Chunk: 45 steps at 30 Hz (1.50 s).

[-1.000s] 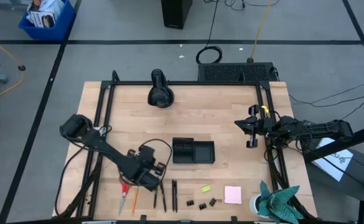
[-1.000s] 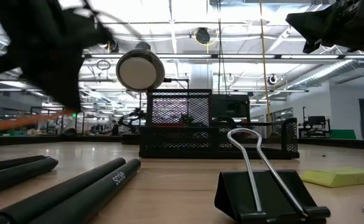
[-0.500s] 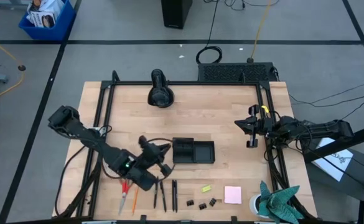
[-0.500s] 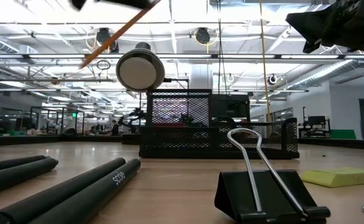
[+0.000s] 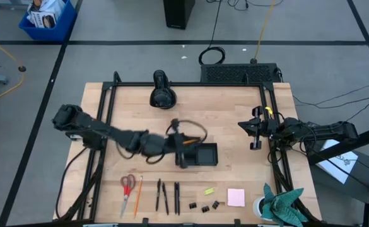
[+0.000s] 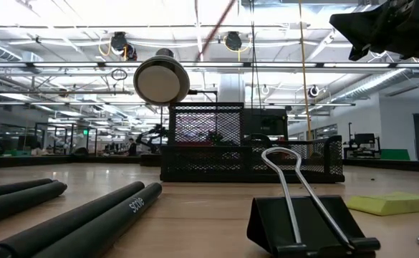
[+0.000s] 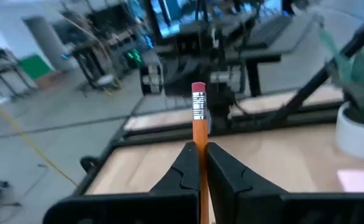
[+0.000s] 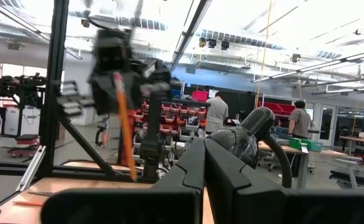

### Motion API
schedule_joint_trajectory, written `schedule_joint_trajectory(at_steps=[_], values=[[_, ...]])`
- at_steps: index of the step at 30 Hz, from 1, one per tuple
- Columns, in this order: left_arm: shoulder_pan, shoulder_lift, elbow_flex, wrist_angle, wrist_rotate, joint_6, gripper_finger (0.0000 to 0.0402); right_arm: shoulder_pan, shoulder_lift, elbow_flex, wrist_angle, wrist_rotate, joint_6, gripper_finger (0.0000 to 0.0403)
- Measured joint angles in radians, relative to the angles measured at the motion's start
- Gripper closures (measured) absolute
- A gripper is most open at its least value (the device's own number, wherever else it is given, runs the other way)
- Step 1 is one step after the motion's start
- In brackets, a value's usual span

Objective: Pick and place office supplies into organizer
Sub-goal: Put the right pencil into the desk organizer

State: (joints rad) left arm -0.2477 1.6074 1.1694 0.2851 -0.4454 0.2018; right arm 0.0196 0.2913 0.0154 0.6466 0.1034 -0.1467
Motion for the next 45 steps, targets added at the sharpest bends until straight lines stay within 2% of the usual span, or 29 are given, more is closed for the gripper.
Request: schedule_joint_trajectory(at_steps=[3, 9, 11, 14, 18, 22, 28, 31, 40, 45], values=[[0.073, 0.021, 0.0, 0.027, 0.135, -0.003, 0.0395, 0.0, 0.0, 0.0, 0.0, 0.0, 0.0, 0.0403], [0.146, 0.063, 0.0, 0.077, 0.312, -0.001, 0.0392, 0.0, 0.0, 0.0, 0.0, 0.0, -0.028, 0.0403], [0.16, 0.085, 0.0, 0.102, 0.341, -0.015, 0.0396, 0.0, 0.0, 0.0, 0.0, 0.0, -0.04, 0.0403], [0.169, 0.112, -0.001, 0.142, 0.342, -0.087, 0.0394, 0.0, 0.0, 0.0, 0.001, 0.001, -0.049, 0.0403], [0.153, 0.12, -0.006, 0.152, 0.323, -0.103, 0.0384, 0.0, 0.0, 0.0, 0.001, 0.001, -0.049, 0.0403], [0.143, 0.119, -0.075, 0.222, 0.321, -0.116, 0.0382, 0.0, 0.0, 0.0, 0.0, 0.001, -0.049, 0.0403], [0.153, 0.115, -0.277, 0.57, 0.332, -0.145, 0.0382, 0.0, 0.0, 0.0, -0.002, 0.001, -0.049, 0.0403], [0.17, 0.114, -0.351, 0.674, 0.341, -0.171, 0.0392, 0.0, 0.0, 0.0, 0.0, 0.001, -0.049, 0.0403], [0.201, 0.169, -0.412, 0.705, 0.368, -0.234, 0.0381, 0.0, 0.0, 0.0, 0.031, 0.002, -0.052, 0.0403], [0.196, 0.203, -0.408, 0.718, 0.369, -0.257, 0.0396, 0.0, 0.0, 0.0, 0.031, 0.005, -0.052, 0.0403]])
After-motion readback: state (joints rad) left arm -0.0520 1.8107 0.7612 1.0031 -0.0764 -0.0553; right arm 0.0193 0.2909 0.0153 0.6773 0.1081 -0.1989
